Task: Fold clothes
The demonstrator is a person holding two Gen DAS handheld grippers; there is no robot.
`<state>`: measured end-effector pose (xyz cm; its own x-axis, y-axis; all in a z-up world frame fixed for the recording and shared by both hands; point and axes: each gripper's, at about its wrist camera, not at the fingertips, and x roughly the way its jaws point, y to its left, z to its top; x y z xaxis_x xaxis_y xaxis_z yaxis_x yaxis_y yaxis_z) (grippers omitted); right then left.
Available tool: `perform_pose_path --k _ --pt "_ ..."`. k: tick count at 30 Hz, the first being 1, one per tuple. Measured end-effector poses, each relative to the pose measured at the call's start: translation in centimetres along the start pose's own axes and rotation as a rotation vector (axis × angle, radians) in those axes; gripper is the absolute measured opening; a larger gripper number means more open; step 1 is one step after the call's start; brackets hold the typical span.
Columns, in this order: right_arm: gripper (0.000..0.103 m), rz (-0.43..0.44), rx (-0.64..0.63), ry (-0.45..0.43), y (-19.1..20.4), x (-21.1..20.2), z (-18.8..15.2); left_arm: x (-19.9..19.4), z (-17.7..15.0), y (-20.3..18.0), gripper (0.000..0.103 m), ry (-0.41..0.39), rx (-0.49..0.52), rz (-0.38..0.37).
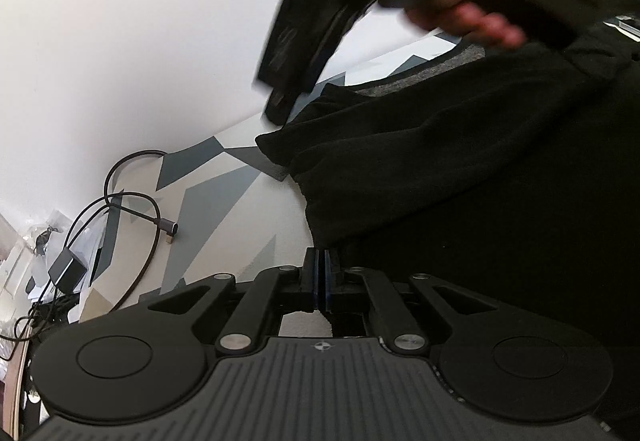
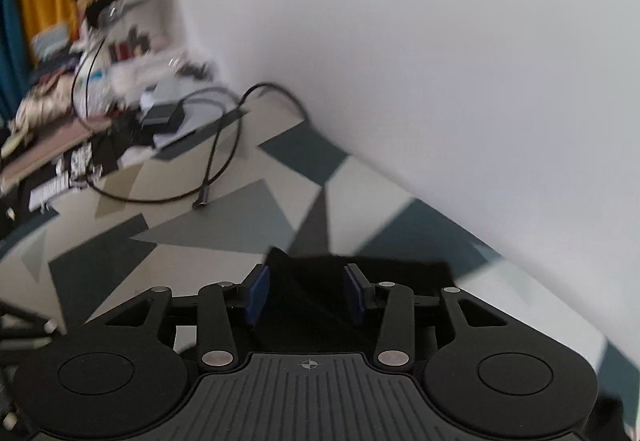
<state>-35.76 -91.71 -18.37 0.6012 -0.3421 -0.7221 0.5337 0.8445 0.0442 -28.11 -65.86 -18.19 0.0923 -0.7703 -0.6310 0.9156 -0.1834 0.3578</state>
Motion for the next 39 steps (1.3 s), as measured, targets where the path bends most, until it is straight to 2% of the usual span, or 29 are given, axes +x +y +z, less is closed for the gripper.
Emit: perform_pose_path --k 2,3,4,5,8,11,17,19,20,21,24,26,29,31,32,33,36,39 --pt "0.038 0.026 -0.03 0.048 0.6 1.2 0.4 0.0 -0.1 0.1 0.002 -0.004 -0.015 0.001" --pt "0.034 0.04 -0.045 0.074 1.0 1.7 0.5 0.0 -0.1 0.2 0.002 -0.005 -0.023 0.002" --pt "0.025 0.053 -0.06 0.099 1.3 2.3 0.6 0.0 -0.2 0.2 0.002 -0.007 -0.029 0.002" --pt "0.002 0.051 -0.063 0.11 1.3 2.5 0.8 0.0 -0.2 0.3 0.002 -0.01 -0.032 0.003" --pt "0.003 0.022 -0.034 0.105 0.5 2.7 1.4 0.0 -0.4 0.4 0.001 -0.016 -0.028 0.017" --pt "0.002 -0.027 0.101 0.046 -2.4 3.1 2.7 0.3 -0.8 0.4 0.001 -0.012 -0.02 0.038" --pt "0.002 -0.078 0.176 0.037 -4.3 5.3 2.6 0.7 -1.3 1.4 0.0 0.025 -0.052 0.041" --pt "0.01 -0.089 0.208 0.025 -4.7 5.5 2.1 0.6 -1.4 1.4 0.0 0.027 -0.039 0.039" --pt "0.033 -0.104 0.224 0.022 -4.9 5.3 1.8 0.6 -1.3 1.4 0.001 0.034 -0.037 0.036" --pt "0.047 -0.115 0.244 0.006 -5.1 4.9 1.6 0.5 -1.2 1.5 0.003 0.041 -0.042 0.029" --pt "0.048 -0.132 0.316 -0.086 -6.6 0.8 0.7 0.4 -0.6 1.9 0.012 0.046 -0.07 0.01" --pt "0.049 -0.157 0.381 -0.14 -8.1 -3.0 -0.7 0.4 0.0 1.9 0.027 0.033 -0.075 0.009" --pt "0.053 -0.239 0.463 -0.198 -10.0 -9.3 -4.7 1.3 1.0 1.5 0.034 0.031 -0.046 0.014" --pt "0.054 -0.314 0.505 -0.196 -10.8 -12.7 -7.9 2.0 1.5 1.2 0.034 0.025 -0.026 0.004" --pt "0.054 -0.351 0.527 -0.194 -11.2 -14.3 -9.5 2.2 1.7 1.1 0.022 0.021 -0.016 -0.004" --pt "0.054 -0.387 0.55 -0.184 -11.5 -15.7 -11.2 2.5 1.8 1.0 0.003 0.018 -0.008 -0.012" --pt "0.055 -0.485 0.628 -0.139 -12.0 -19.1 -16.2 2.6 1.8 0.8 0.003 0.021 0.021 0.016" --pt "0.055 -0.54 0.693 -0.1 -11.7 -20.8 -20.2 2.6 0.9 1.2 0.003 0.045 0.034 0.03"
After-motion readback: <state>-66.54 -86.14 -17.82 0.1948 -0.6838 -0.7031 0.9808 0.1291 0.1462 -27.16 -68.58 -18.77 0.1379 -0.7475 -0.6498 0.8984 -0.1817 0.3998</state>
